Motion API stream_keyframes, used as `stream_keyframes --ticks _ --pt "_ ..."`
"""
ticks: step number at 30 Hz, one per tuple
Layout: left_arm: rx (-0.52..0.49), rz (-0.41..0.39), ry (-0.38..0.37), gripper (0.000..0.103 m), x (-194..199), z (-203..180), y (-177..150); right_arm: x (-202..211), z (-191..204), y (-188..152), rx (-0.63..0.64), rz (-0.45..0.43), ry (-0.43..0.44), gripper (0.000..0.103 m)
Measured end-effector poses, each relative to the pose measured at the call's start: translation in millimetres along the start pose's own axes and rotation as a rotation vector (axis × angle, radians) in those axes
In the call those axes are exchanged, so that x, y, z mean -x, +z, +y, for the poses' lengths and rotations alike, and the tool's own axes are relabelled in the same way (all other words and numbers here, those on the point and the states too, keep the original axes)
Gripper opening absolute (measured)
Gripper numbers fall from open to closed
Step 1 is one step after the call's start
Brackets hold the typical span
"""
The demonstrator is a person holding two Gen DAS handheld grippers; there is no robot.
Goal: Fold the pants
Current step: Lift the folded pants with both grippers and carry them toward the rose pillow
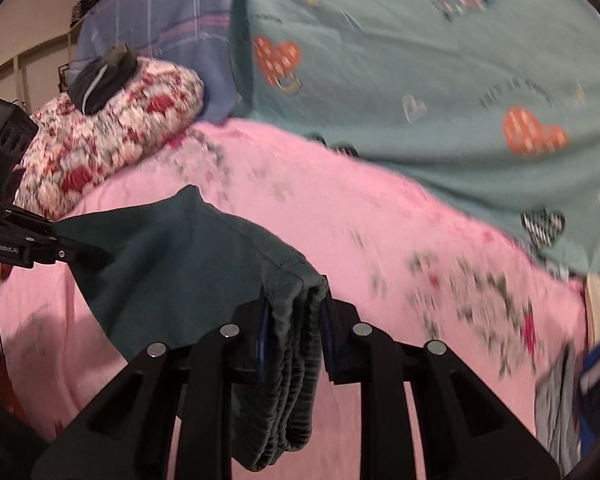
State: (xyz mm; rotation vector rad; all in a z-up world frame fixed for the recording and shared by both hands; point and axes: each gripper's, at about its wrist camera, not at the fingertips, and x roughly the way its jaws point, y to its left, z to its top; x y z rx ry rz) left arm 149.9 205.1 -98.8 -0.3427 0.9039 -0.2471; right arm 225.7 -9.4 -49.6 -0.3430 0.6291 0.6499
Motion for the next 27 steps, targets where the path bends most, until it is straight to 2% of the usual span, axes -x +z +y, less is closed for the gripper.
stream_keyframes --ticks 4,7,11,14,17,20,23,24,25,26,27 --pt "-0.059 -0.095 0.064 0.013 38 61 56 -47 35 77 0.044 -0.073 0.000 0.021" --pt "-0.083 -0.140 0.102 0.013 52 107 96 -86 57 122 0.065 -0.096 -0.018 0.021" --pt "-0.083 -0.151 0.142 0.013 42 156 142 -143 83 168 0.101 -0.091 -0.042 0.021" --pt "-0.079 -0.135 0.168 0.013 20 193 164 -186 93 186 0.112 -0.059 -0.048 0.021" --pt "-0.068 -0.114 0.181 0.013 -6 222 171 -234 94 191 0.104 -0.004 -0.048 0.021" --pt "-0.015 -0.060 0.193 0.013 -42 256 166 -285 88 179 0.064 0.080 -0.033 0.021" --pt "0.056 0.037 0.218 0.015 -80 289 151 -341 75 147 -0.017 0.230 0.001 0.022" --pt "0.063 0.078 0.246 0.020 -92 296 145 -354 71 138 -0.040 0.278 0.009 0.023" --pt "0.047 0.088 0.271 0.022 -97 297 142 -363 65 132 -0.066 0.301 0.016 0.025" --pt "0.011 0.079 0.289 0.025 -97 292 140 -363 56 129 -0.111 0.292 0.029 0.037" --pt "-0.016 0.085 0.312 0.038 -95 288 138 -358 46 132 -0.167 0.292 0.026 0.045"
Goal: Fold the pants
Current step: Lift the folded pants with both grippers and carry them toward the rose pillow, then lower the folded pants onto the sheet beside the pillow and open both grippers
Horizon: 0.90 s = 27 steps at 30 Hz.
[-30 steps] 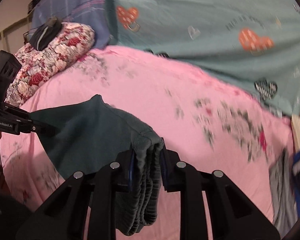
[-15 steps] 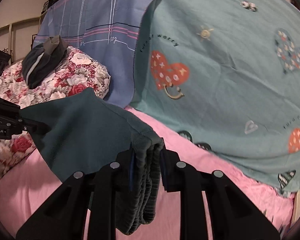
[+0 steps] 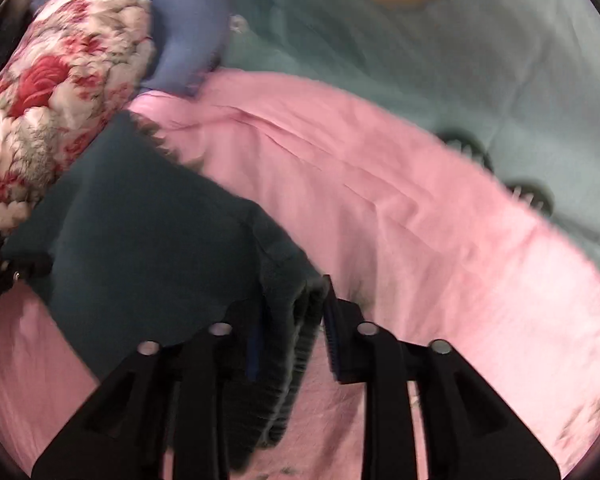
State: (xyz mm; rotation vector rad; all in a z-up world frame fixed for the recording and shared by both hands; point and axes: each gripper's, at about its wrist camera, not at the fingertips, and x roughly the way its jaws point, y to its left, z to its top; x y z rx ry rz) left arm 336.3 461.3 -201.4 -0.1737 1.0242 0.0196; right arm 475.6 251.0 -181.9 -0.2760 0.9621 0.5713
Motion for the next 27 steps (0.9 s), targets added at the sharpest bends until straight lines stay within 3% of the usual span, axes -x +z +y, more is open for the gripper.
stream_keyframes --ticks 1,3,6,9,10,12,14,16,18,20,22,25,27 --pt "-0.019 0.009 0.020 0.045 5 -3 -1 8 -7 3 -0.041 -0.007 0.017 0.052" --pt "-0.025 -0.008 0.021 0.057 20 -7 -3 42 -19 8 -0.129 -0.085 0.084 0.052" --pt "-0.054 -0.119 0.081 0.075 55 -23 -3 84 -14 12 -0.129 -0.215 0.183 0.052" --pt "-0.073 -0.253 0.043 0.081 73 -43 15 76 0 17 -0.133 -0.214 0.304 0.050" --pt "-0.070 -0.269 0.011 0.081 69 -44 20 63 2 17 -0.146 -0.187 0.331 0.043" --pt "-0.055 -0.265 -0.004 0.081 51 -47 32 34 2 11 -0.176 -0.134 0.302 0.038" --pt "-0.015 -0.206 0.001 0.081 19 -37 41 6 -7 2 -0.236 -0.072 0.280 0.034" --pt "0.034 -0.135 0.034 0.081 -11 -20 42 -5 -15 -1 -0.258 -0.100 0.291 0.025" --pt "0.047 -0.101 0.053 0.081 -29 -10 35 -5 -14 0 -0.232 -0.106 0.278 0.024" --pt "0.007 -0.101 0.089 0.081 -30 -15 33 -1 -8 4 -0.216 -0.081 0.268 0.027" --pt "0.010 -0.109 0.079 0.081 -13 -20 32 21 -5 5 -0.195 -0.106 0.286 0.028" --pt "0.019 -0.194 0.062 0.087 22 -26 19 63 -4 -19 -0.168 -0.184 0.314 0.034" --pt "0.030 -0.179 0.074 0.088 23 -27 5 68 5 -37 -0.147 -0.169 0.284 0.035"
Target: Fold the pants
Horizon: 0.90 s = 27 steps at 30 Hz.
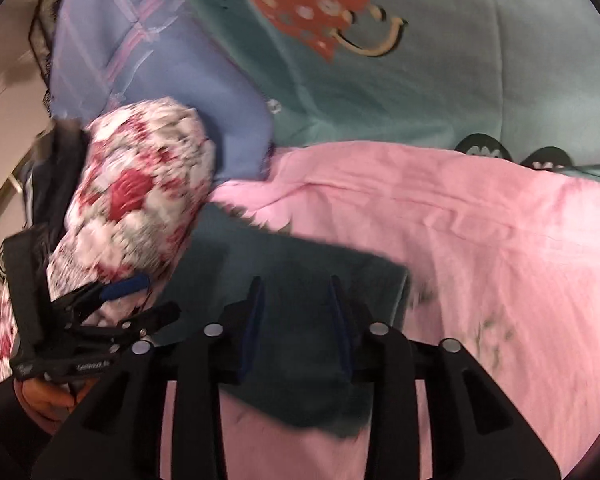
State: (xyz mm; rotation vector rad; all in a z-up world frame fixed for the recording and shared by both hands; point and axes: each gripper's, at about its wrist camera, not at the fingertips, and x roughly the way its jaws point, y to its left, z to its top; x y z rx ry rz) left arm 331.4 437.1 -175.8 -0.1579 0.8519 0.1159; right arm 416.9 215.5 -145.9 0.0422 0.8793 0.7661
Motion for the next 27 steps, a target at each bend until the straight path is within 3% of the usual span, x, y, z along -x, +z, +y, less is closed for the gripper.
stream_keyframes --ticks 3,4,7,9,12,17,25,27 --pt "0.017 0.104 0.031 0.089 -26 1 -21 -20 -5 -28 -0.017 0.106 -0.057 0.035" --pt "-0.017 0.106 0.078 0.091 -33 -1 -25 -33 -8 -37 -0.012 0.157 -0.069 0.035" --pt "-0.017 0.129 0.102 0.090 -29 -3 -20 -25 14 -38 0.063 0.158 -0.123 0.040" --pt "0.004 0.106 0.088 0.091 -10 -8 -12 2 31 -35 0.070 0.123 -0.099 0.043" --pt "0.007 0.081 0.137 0.096 27 -24 -12 48 49 -46 0.063 0.059 -0.106 0.057" --pt "-0.006 0.068 0.156 0.097 85 -53 -35 115 57 -90 -0.010 0.064 -0.117 0.057" --pt "-0.086 0.050 0.111 0.099 155 -116 -73 172 70 -141 -0.068 0.077 -0.173 0.058" --pt "-0.096 0.029 0.105 0.101 172 -125 -78 186 78 -145 -0.064 0.064 -0.183 0.065"
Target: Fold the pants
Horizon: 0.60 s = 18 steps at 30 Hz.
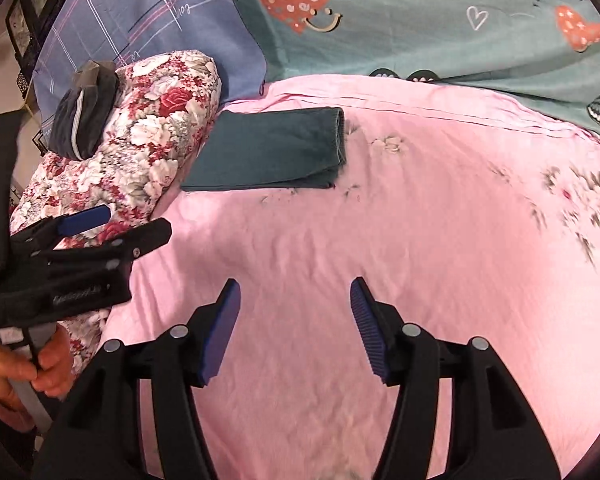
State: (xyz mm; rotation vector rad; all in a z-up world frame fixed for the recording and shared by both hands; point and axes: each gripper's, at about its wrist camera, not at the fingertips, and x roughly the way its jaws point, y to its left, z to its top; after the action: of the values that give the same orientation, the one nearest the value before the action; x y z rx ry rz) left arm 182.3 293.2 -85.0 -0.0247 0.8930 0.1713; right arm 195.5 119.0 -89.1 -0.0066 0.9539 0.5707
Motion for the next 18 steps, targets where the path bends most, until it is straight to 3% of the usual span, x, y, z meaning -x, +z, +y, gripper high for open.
stream_keyframes --ticks 8,18 --pt "0.001 -0.048 0.046 0.101 63 0 -19 46 26 -7 0.054 -0.095 -0.027 0.090" --pt "0.053 -0.085 0.092 0.101 97 21 -31 64 42 -2 0.066 -0.124 -0.026 0.092"
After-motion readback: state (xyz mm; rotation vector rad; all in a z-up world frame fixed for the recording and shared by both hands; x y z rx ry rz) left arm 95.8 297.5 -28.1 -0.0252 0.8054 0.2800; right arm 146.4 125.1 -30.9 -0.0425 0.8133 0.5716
